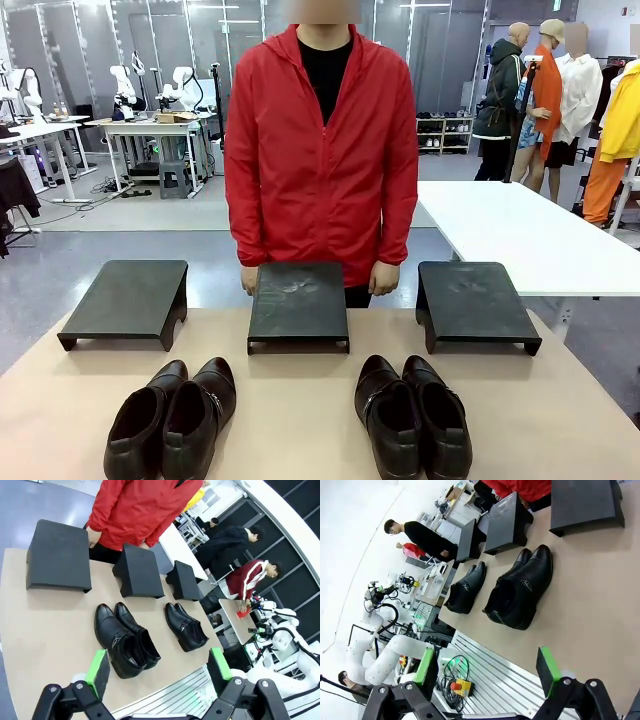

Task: Place the shoes on the stand as instructed by the person.
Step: Pick up one pair of Shoes and place it on the Shoes Stand indicated by the person.

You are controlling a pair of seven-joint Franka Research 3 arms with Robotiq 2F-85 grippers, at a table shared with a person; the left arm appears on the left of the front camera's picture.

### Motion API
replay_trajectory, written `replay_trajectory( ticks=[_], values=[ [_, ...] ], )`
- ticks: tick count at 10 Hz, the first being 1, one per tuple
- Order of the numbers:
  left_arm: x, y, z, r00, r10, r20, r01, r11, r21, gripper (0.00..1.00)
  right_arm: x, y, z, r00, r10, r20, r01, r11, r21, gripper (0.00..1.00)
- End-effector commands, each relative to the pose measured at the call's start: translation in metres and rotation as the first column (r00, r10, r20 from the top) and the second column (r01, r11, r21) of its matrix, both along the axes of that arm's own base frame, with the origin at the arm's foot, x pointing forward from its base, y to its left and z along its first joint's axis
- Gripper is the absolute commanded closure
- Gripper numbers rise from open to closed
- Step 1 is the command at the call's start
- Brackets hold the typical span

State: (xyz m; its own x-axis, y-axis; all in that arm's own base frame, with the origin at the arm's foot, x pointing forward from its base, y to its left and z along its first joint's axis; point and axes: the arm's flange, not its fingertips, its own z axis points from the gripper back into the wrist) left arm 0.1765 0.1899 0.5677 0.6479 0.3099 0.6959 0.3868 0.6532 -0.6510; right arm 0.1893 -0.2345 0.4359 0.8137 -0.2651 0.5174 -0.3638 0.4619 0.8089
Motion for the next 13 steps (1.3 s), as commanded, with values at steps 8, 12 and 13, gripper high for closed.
replay_trajectory(
  ticks=[8, 12, 13],
  values=[
    [0.0014, -0.0012, 0.0018, 1.0, -0.007, 0.006, 0.007, 1.0, 0.002, 0.0, -0.0026, -0.0008, 0.0023, 1.0, -0.002, -0.003, 0.002, 1.0, 0.008, 0.0],
    [0.0014, -0.0012, 0.0018, 1.0, -0.007, 0.006, 0.007, 1.0, 0.002, 0.0, -0.0026, -0.0008, 0.0023, 1.0, -0.002, -0.003, 0.002, 1.0, 0.008, 0.0],
    [0.0014, -0.0012, 0.0018, 1.0, -0.007, 0.006, 0.007, 1.0, 0.002, 0.0, -0.0026, -0.0008, 0.0023, 1.0, -0.002, -0.003, 0.002, 1.0, 0.008, 0.0]
  ],
)
